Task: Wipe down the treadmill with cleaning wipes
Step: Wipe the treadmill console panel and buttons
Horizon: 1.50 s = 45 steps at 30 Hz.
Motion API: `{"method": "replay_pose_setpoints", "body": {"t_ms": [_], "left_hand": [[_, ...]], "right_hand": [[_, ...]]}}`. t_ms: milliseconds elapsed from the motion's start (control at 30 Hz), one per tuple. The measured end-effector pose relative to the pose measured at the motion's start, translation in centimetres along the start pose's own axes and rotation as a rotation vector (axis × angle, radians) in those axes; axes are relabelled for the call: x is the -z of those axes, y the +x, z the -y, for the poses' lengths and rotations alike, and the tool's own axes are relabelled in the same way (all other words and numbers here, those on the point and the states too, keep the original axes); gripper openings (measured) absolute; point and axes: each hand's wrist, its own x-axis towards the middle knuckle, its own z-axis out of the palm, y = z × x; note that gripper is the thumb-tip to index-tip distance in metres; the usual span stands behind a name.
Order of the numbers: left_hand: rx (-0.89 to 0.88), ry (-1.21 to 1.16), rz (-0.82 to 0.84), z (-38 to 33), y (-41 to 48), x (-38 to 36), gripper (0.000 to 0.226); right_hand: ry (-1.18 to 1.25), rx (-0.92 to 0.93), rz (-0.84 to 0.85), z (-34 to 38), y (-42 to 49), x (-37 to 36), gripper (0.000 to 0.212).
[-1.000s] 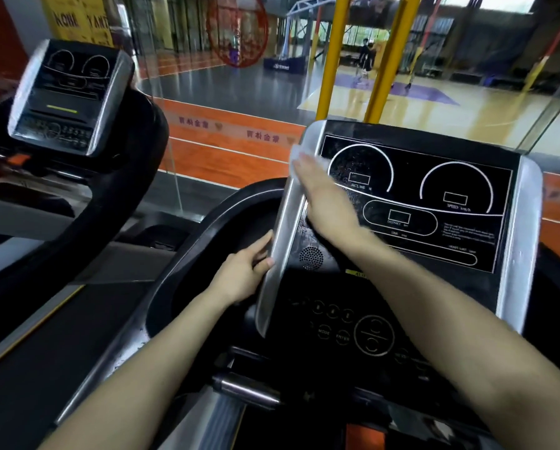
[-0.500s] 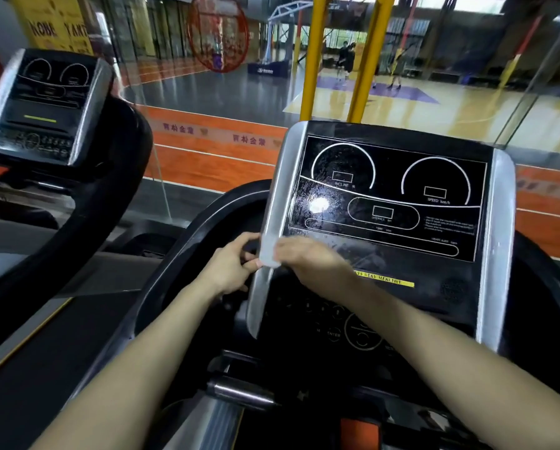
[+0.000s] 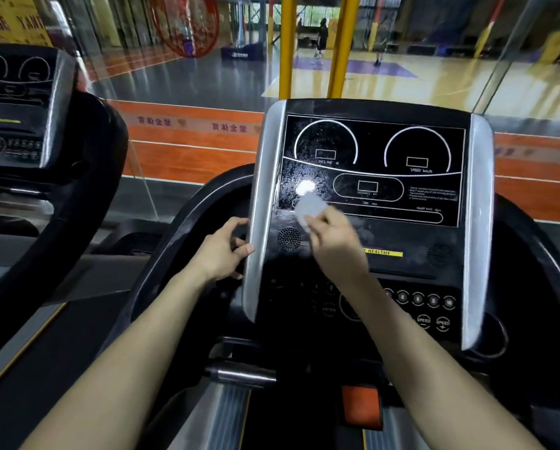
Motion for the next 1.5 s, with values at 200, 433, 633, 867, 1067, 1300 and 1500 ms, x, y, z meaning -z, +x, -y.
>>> {"method": "replay_pose_setpoints", "body": {"t_ms": [200, 433, 633, 867, 1067, 1300, 1500], "left_hand": [[-0.009, 0.103, -0.025, -0.4, 0.0, -0.3, 0.053], [-0.158, 0.524, -0.255, -1.3, -1.9, -1.3, 0.075], [-0.179, 0.657, -0.376, -2.3, -3.3, -3.9, 0.056], [-0.123, 0.693, -0.400, -3.1, -3.8, -4.2, 0.060], [0.028, 0.831, -0.421, -3.9, -4.3, -6.1, 0.090], [0.105, 0.823, -0.324, -4.8, -5.1, -9.0, 0.105], [-0.320, 0.771, -0.470, -6.9, -8.3, -14.2, 0.054]], "right_hand": [[-0.002, -0.182, -0.234, 1.9, -1.2, -0.9, 0.015], [0.256, -0.404, -0.025, 3.0, -2.9, 0.0, 0.018], [0.164, -0.428, -0.013, 2.8, -2.8, 0.0, 0.020], [0.097, -0.171, 0.307, 3.1, -0.6, 0.2, 0.036], [-0.036, -0.526, 0.040, -5.2, -4.3, 7.6, 0.034], [0.047, 0.040, 0.429, 1.0, -0.8, 3.0, 0.027], [0.060, -0.273, 0.205, -13.2, -7.5, 13.0, 0.018]]}}
